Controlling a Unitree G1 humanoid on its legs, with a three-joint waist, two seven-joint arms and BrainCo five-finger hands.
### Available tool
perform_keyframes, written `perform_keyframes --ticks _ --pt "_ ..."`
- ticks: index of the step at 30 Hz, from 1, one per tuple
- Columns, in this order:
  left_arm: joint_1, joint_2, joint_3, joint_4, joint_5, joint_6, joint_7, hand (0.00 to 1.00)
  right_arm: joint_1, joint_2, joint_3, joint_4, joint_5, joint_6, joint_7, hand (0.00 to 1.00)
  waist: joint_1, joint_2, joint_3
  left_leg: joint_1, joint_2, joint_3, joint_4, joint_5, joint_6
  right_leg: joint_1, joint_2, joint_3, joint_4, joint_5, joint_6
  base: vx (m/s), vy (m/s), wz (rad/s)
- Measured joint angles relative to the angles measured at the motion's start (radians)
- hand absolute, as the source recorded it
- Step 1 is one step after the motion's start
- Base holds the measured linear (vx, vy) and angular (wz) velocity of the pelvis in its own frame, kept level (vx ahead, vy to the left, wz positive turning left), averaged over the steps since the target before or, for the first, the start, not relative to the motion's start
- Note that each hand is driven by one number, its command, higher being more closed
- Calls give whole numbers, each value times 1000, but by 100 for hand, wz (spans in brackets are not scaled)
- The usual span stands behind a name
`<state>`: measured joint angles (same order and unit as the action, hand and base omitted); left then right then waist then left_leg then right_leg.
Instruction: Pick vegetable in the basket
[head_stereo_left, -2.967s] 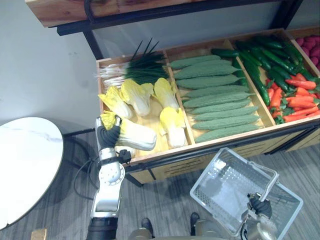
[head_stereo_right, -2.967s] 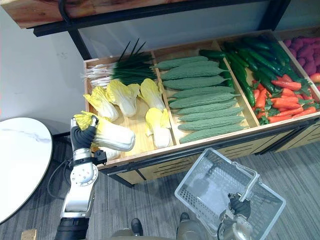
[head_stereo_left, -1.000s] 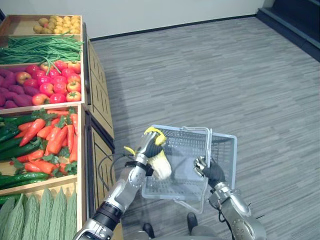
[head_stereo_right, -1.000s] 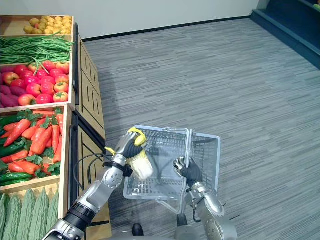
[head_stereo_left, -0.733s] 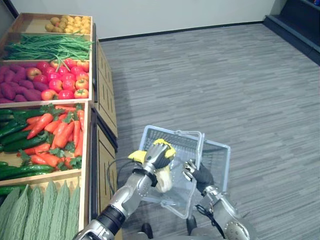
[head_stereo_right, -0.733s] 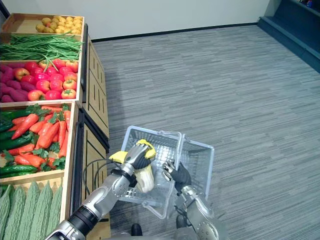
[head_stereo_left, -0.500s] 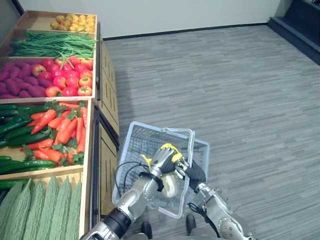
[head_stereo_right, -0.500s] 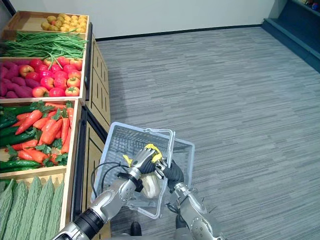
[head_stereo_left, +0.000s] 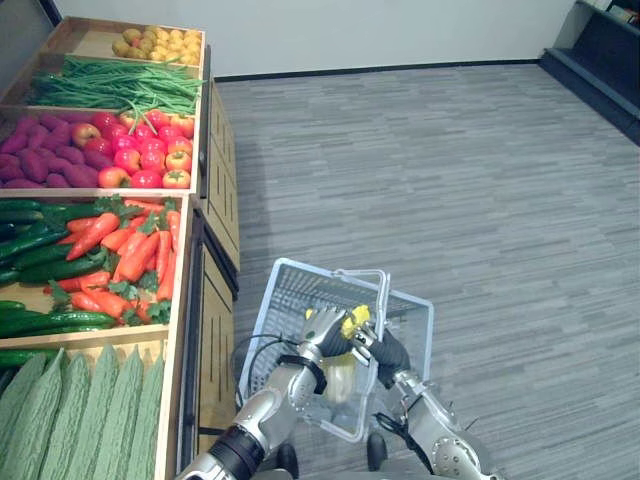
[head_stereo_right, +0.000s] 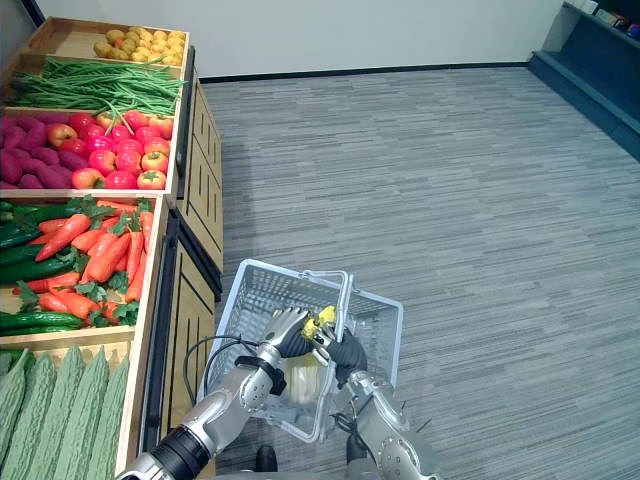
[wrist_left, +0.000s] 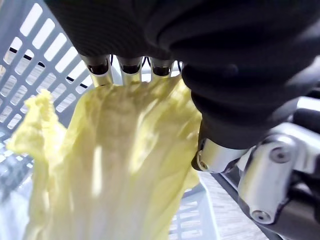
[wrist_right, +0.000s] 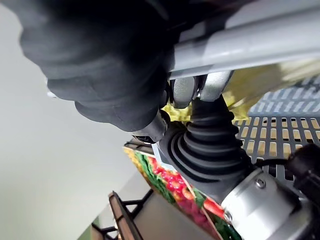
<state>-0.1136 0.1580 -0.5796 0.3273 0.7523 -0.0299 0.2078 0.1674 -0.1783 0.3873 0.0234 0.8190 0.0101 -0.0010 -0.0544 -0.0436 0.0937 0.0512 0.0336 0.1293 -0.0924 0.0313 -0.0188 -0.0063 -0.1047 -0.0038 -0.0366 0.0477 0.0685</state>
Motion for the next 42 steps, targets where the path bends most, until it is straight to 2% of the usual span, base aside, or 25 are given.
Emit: perform_keyframes --ticks 8,10,13,16,19,22,24,27,33,35,37,38,40,41,42 --pt "76 -39 4 -10 -156 -27 -55 0 75 54 -133 7 -185 6 -17 100 2 0 -2 -2 -1 -16 0 0 0 7 0 -19 -1 -3 5 -5 -11 6" --pt "105 -38 18 -73 -197 -24 -75 0 86 69 -194 6 -240 16 -24 100 4 0 -2 -2 -1 -16 0 0 0 8 -1 -19 -1 -3 5 0 0 0" --pt "161 -42 170 -247 -337 -27 -83 0 102 94 -299 -7 -318 31 -46 100 6 4 -7 2 -3 -17 0 0 0 12 2 -26 -1 -4 6 -21 -13 0" --pt "219 -32 295 -345 -466 -40 -84 0 104 94 -372 -21 -404 36 -62 100 10 14 -31 10 -4 -16 -1 -1 0 20 1 -27 1 -8 12 0 0 0" --pt "318 -35 378 -415 -567 -51 -81 0 109 97 -427 -67 -487 36 -64 100 15 25 -44 9 -6 -17 -2 -3 2 20 -1 -30 1 -12 16 0 0 0" --pt "408 -48 420 -427 -653 -56 -94 0 120 114 -472 -93 -554 33 -63 100 20 23 -46 9 -5 -17 -3 -3 1 22 -2 -37 1 -13 17 -17 -8 5" --pt "444 -60 435 -437 -683 -56 -101 0 131 119 -491 -93 -579 33 -62 100 22 20 -48 7 -5 -17 -3 -4 2 24 -3 -43 1 -14 18 -15 -11 9" --pt "474 -93 480 -438 -745 -56 -121 0 172 133 -503 -88 -658 33 -50 100 42 18 -50 6 -4 -18 -8 -9 -1 26 -3 -51 2 -18 18 -21 -10 7" --pt "516 -125 573 -433 -791 -54 -122 0 197 144 -506 -47 -733 35 -23 100 65 13 -53 5 -3 -19 -3 -24 -5 17 -5 -58 22 -53 26 0 0 0" --pt "523 -131 593 -433 -790 -54 -122 0 194 155 -509 -33 -753 35 -22 100 72 -1 -58 -7 -5 -15 14 -45 0 -10 -19 -73 69 -98 27 51 23 8" --pt "531 -138 612 -432 -790 -52 -121 0 189 161 -509 -15 -789 35 -22 100 73 -21 -50 -39 -15 -16 117 -120 -1 -46 -47 -83 195 -159 47 125 32 16" --pt "530 -143 618 -432 -790 -52 -120 0 183 158 -510 -2 -798 35 -21 100 77 -22 -46 -48 -13 -17 154 -152 1 -66 -52 -93 269 -172 61 84 -3 -2" --pt "528 -153 622 -431 -789 -48 -117 0 178 157 -509 3 -825 36 -21 100 79 -1 -37 -47 13 -20 209 -201 12 -163 -61 -124 511 -161 73 61 25 -3" --pt "522 -152 621 -431 -789 -46 -116 0 175 165 -509 4 -833 36 -22 100 70 -1 -19 -17 17 -34 224 -222 27 -237 -78 -131 715 -116 75 108 41 17" --pt "523 -154 617 -430 -787 -45 -113 0 179 169 -509 5 -834 36 -22 100 67 12 -11 -3 22 -47 234 -234 36 -273 -79 -135 776 -138 65 259 9 26"
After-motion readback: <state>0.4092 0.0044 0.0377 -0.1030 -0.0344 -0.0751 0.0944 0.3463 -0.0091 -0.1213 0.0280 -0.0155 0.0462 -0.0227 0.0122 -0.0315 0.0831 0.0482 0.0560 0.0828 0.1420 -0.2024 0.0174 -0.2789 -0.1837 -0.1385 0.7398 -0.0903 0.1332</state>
